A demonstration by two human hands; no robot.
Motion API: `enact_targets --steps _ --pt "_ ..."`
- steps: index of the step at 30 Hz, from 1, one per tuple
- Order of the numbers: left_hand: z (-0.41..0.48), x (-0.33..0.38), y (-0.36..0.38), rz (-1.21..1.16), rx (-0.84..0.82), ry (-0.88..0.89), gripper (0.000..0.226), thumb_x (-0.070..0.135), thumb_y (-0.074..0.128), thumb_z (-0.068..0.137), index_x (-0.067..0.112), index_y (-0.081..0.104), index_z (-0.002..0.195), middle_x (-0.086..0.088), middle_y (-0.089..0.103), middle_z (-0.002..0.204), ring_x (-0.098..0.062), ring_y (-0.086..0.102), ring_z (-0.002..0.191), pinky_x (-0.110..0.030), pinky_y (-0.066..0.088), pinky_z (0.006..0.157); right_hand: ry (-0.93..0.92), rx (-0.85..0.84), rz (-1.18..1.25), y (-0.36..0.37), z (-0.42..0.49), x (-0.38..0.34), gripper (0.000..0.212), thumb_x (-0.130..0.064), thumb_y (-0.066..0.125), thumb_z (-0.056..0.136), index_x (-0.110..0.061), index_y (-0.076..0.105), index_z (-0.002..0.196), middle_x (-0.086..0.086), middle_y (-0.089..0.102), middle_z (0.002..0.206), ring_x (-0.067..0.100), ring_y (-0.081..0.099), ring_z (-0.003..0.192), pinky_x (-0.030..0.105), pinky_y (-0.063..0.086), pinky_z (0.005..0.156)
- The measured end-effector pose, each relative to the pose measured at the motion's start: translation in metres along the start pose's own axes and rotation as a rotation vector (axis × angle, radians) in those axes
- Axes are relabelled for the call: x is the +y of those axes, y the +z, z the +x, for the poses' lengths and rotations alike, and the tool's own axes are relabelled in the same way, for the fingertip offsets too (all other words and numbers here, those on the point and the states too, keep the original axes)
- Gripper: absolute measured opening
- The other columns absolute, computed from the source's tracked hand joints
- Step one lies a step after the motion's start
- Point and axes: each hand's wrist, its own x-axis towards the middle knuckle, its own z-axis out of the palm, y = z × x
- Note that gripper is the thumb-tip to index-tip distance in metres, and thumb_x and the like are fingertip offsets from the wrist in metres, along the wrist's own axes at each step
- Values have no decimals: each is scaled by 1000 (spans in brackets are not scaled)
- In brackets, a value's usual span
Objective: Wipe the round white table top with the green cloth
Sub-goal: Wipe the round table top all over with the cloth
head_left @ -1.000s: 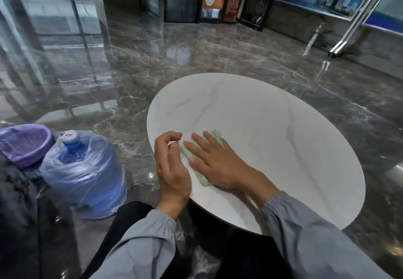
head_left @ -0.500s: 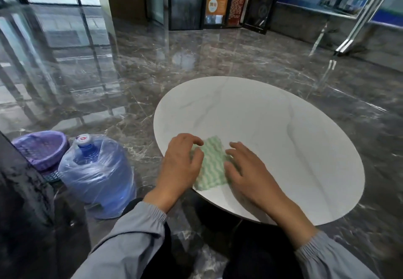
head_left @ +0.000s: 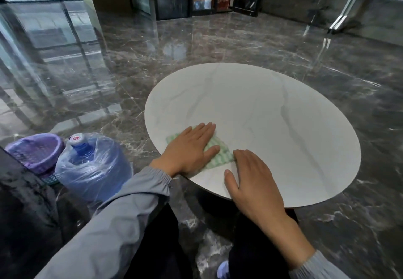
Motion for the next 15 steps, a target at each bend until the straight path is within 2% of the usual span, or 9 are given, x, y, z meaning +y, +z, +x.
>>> enact_targets --steps 3,6,10,13,15 --pt "4 -29 -8 -12 26 -103 77 61 23 107 20 -1 168 3 -1 176 -11 -3 161 -35 -1 130 -2 -7 -48 1 -2 -2 49 -39 41 101 -10 55 138 7 55 145 28 45 140 42 35 119" --pt "5 -31 -7 26 19 -153 78 61 20 107 15 -1 167 -1 -4 176 -14 -7 161 -36 -3 130 -8 -8 -80 1 -2 -4 47 -36 41 100 -8 58 133 9 56 140 30 47 137 44 38 116" --pt "-17 -4 3 34 -28 -55 82 66 11 105 15 -3 167 0 -10 175 -13 -14 160 -37 -7 130 -17 -8 -92 -1 -2 -5 45 -35 42 100 -7 59 131 10 56 139 31 48 135 45 39 114" --pt "-46 13 13 41 11 52 85 66 -3 98 18 -1 167 2 -10 174 -10 -16 159 -35 -7 130 -24 -4 -102 1 -1 -4 42 -33 42 99 -7 59 128 10 57 136 32 49 133 45 40 113" --pt "-51 12 16 56 14 87 83 64 -3 98 19 0 167 3 -9 174 -9 -14 159 -32 -9 130 -19 0 -106 2 -1 -4 42 -33 42 99 -7 59 127 10 57 137 33 49 134 46 40 114"
